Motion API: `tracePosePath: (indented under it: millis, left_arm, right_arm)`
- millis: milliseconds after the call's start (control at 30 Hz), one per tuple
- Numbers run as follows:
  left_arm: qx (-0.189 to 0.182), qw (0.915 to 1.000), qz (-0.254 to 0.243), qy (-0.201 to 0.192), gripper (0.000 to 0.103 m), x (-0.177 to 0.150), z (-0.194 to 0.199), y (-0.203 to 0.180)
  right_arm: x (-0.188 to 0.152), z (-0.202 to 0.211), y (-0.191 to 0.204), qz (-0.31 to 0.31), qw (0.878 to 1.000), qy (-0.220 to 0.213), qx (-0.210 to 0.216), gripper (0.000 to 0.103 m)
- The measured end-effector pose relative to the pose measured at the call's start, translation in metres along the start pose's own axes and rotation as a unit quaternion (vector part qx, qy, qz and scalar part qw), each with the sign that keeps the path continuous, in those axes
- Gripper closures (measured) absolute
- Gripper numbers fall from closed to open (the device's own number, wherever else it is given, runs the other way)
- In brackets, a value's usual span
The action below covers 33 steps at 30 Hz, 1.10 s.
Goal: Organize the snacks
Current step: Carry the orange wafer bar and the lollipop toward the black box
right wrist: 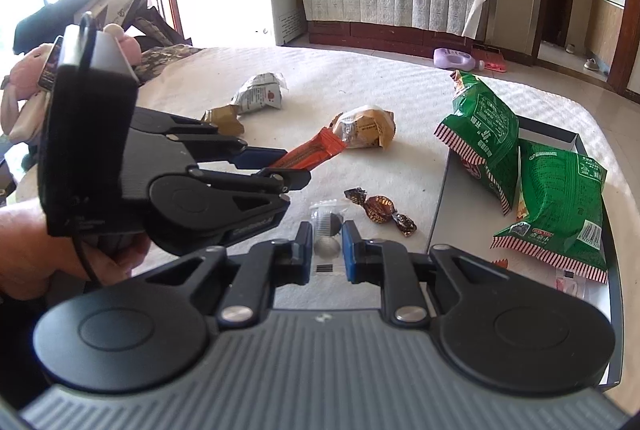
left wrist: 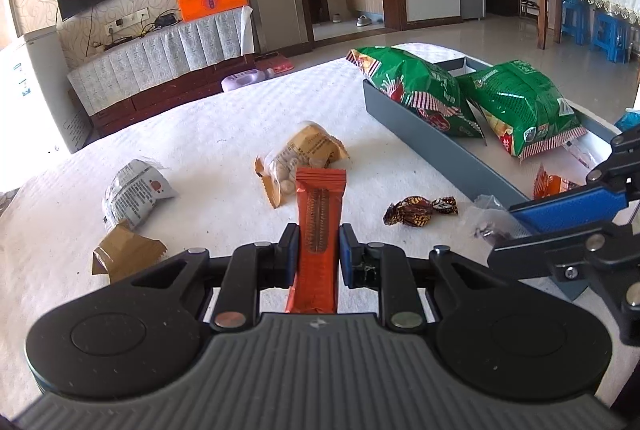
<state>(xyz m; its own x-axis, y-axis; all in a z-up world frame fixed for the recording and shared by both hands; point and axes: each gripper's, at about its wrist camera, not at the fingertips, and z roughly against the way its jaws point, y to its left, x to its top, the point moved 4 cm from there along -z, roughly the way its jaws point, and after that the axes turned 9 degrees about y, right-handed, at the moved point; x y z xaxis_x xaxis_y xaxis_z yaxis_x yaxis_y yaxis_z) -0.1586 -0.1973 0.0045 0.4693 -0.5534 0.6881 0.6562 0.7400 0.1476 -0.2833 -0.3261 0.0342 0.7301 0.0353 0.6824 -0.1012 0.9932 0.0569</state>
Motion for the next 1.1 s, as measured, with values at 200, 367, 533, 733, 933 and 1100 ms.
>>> tracePosePath:
  millis: [200, 367, 533, 733, 933, 1100]
  left_arm:
    - [0.006, 1.0, 0.005, 0.003, 0.078, -0.002, 0.0, 0.003]
    - [0.015, 0.9998, 0.012, 0.0, 0.078, -0.002, 0.004, 0.006]
    - [0.019, 0.9997, 0.014, -0.005, 0.078, 0.0, 0.008, 0.006]
    - [0.021, 0.9995, 0.021, -0.01, 0.078, 0.004, 0.011, 0.005]
    - [0.025, 0.9994, 0.023, -0.009, 0.078, 0.006, 0.011, 0.004]
    - [0.028, 0.999, 0.031, -0.015, 0.078, 0.01, 0.013, 0.002]
  right_arm:
    - [0.0, 0.002, 0.0, -0.001, 1.0, -0.006, 0.002, 0.084]
    - [0.001, 0.004, 0.001, 0.0, 1.0, -0.012, 0.004, 0.084]
    - [0.001, 0.006, 0.002, 0.001, 1.0, -0.017, 0.006, 0.084]
    - [0.001, 0.01, 0.003, 0.002, 1.0, -0.021, 0.01, 0.084]
    - [0.002, 0.014, 0.004, 0.004, 1.0, -0.025, 0.013, 0.084]
    - [0.003, 0.017, 0.004, 0.003, 0.999, -0.031, 0.015, 0.084]
